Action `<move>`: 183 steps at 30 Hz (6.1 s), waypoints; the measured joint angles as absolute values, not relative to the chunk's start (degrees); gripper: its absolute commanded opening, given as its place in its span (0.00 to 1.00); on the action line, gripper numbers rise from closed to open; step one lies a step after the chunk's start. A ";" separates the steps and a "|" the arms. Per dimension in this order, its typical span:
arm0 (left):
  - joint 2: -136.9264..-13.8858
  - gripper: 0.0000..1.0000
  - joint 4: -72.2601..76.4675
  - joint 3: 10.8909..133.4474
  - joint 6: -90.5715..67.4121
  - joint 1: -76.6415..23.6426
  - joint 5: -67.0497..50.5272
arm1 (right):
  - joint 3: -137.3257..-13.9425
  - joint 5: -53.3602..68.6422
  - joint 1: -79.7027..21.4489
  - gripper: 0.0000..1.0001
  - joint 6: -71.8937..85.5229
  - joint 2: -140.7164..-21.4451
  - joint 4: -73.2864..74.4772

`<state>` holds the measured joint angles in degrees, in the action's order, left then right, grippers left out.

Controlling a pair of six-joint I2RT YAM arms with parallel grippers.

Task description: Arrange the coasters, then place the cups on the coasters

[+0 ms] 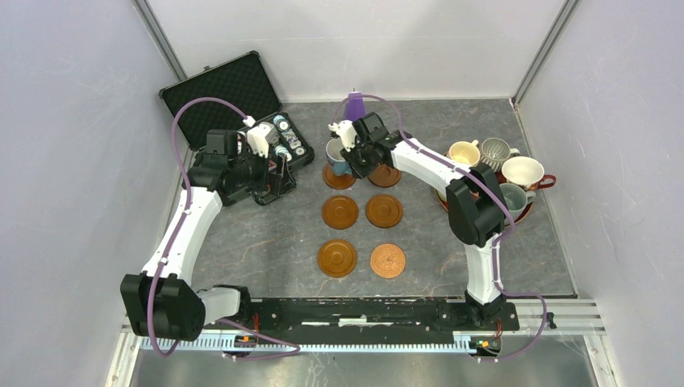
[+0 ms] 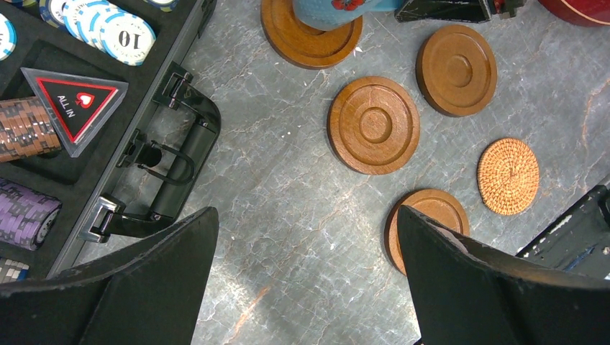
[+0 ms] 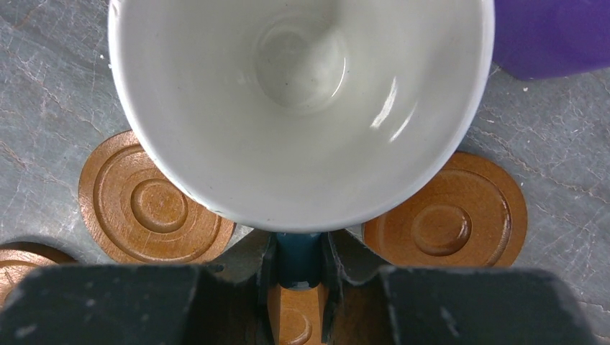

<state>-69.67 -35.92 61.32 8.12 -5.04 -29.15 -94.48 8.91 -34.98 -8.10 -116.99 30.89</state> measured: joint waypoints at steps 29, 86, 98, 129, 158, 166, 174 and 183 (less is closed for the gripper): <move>-70.72 1.00 -35.97 61.32 8.12 -4.19 -31.00 | -94.48 8.71 -35.16 0.06 -7.33 -118.24 31.14; -69.23 1.00 -36.47 59.57 8.16 -3.44 -31.35 | -73.03 26.96 -6.11 0.98 -31.16 -78.24 42.30; -67.96 1.00 -35.18 58.26 8.14 -3.44 -31.57 | -75.13 33.43 15.03 0.93 -61.10 -85.60 60.93; -66.04 1.00 -32.69 56.58 8.14 -3.44 -32.18 | -70.78 27.14 13.23 0.77 -73.38 -96.40 48.99; -66.06 1.00 -32.73 56.60 8.14 -3.44 -33.34 | -54.52 29.06 13.34 0.40 -51.55 -89.97 33.21; -66.39 1.00 -32.71 56.58 8.14 -3.44 -33.34 | -53.36 27.29 13.34 0.06 -50.63 -88.07 32.23; -66.70 1.00 -32.73 56.58 8.14 -3.44 -33.34 | -53.84 28.01 13.39 0.00 -48.73 -82.08 36.23; -66.70 1.00 -32.73 56.58 8.14 -3.44 -33.34 | -59.81 29.71 7.31 0.00 -38.46 -78.70 38.37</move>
<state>-66.70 -32.73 56.58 8.14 -3.44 -33.34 -59.81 29.71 7.31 -38.46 -78.70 38.37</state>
